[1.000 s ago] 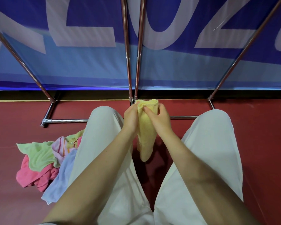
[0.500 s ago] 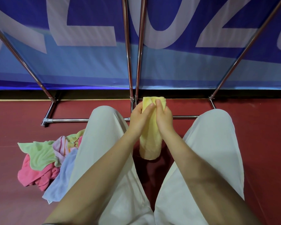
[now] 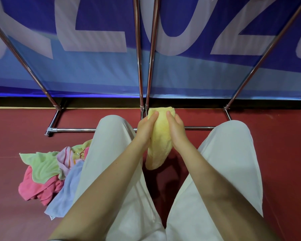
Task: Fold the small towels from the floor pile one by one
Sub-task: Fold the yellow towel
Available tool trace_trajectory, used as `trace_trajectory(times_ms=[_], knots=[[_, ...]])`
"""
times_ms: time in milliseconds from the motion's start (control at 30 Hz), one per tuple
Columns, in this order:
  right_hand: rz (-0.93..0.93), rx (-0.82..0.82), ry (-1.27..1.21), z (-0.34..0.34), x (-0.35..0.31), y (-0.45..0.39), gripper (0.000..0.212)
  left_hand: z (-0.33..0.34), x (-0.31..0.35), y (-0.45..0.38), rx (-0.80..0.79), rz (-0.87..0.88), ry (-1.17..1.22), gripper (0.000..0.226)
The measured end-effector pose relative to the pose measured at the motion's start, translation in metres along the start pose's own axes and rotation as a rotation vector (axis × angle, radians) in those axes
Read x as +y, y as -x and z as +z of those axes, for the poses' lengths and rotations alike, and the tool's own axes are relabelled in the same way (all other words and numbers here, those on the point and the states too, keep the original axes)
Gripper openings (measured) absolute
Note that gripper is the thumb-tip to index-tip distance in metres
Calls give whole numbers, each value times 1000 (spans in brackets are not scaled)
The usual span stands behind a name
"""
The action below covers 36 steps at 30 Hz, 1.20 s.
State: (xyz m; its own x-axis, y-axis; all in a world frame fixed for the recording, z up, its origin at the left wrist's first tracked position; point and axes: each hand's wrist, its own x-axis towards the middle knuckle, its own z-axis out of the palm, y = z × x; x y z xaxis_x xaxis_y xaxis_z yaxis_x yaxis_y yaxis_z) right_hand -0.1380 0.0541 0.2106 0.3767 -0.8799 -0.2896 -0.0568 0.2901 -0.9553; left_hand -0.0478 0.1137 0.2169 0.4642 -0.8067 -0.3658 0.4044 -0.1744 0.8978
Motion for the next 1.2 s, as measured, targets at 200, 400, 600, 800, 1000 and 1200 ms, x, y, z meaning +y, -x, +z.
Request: trace_trajectory(times_ms=[200, 400, 600, 800, 1000, 1200], knots=[[-48, -145, -1, -1, -7, 11, 22, -4, 19, -4, 55, 68, 41, 29], [-93, -199, 165, -1, -32, 8, 30, 6, 76, -11, 37, 159, 87, 32], [-163, -192, 275, 9, -102, -19, 24, 38, 165, -16, -37, 295, 53, 22], [-342, -245, 510, 17, -240, -47, 11, 59, 284, -23, -36, 493, 4, 27], [-288, -318, 340, 20, -362, -76, 22, 92, 395, -29, 17, 653, 4, 25], [-465, -298, 312, 13, -451, -100, 24, 132, 486, -33, 107, 781, -66, 22]])
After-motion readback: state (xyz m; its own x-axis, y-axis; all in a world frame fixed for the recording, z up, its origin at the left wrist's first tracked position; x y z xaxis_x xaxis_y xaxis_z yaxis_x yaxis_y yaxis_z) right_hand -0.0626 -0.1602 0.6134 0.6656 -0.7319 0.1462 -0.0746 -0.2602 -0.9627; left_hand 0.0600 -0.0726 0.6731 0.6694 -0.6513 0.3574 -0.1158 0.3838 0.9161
